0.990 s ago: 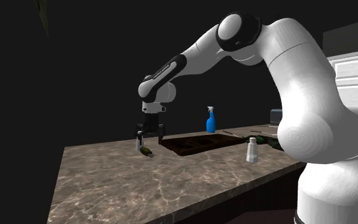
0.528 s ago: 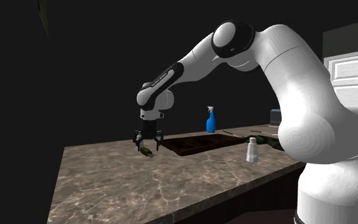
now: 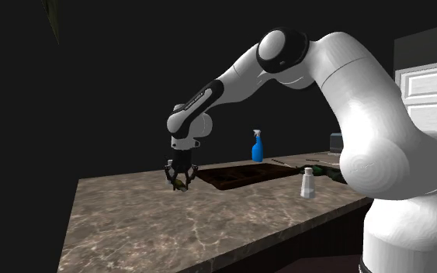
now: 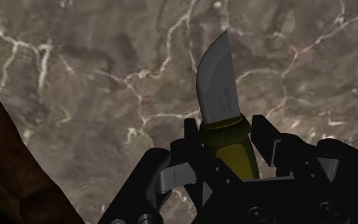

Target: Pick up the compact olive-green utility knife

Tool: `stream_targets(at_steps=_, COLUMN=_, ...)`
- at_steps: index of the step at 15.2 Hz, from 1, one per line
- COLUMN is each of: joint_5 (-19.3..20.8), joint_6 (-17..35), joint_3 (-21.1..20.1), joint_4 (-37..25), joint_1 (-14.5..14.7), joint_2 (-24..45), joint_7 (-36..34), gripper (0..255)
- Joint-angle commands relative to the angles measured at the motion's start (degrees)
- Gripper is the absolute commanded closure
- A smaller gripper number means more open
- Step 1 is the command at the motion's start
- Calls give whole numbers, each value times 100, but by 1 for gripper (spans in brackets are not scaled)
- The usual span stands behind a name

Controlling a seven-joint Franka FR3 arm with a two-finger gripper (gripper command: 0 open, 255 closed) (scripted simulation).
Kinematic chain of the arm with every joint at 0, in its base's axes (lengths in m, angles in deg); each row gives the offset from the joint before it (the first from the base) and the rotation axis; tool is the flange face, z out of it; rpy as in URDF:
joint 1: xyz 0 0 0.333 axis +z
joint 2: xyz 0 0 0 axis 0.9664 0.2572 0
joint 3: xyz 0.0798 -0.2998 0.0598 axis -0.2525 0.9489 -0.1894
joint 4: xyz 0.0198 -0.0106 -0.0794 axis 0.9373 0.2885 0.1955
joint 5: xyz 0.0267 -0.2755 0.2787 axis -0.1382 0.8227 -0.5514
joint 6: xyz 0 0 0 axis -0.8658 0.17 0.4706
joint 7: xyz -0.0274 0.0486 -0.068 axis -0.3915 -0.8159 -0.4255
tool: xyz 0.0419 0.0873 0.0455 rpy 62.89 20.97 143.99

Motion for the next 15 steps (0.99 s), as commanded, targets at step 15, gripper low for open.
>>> stream_targets(at_steps=15, joint_5=-167, joint_6=-590, joint_3=-103, joint_4=-234, joint_1=-57, joint_2=-373, joint_7=95, gripper=255)
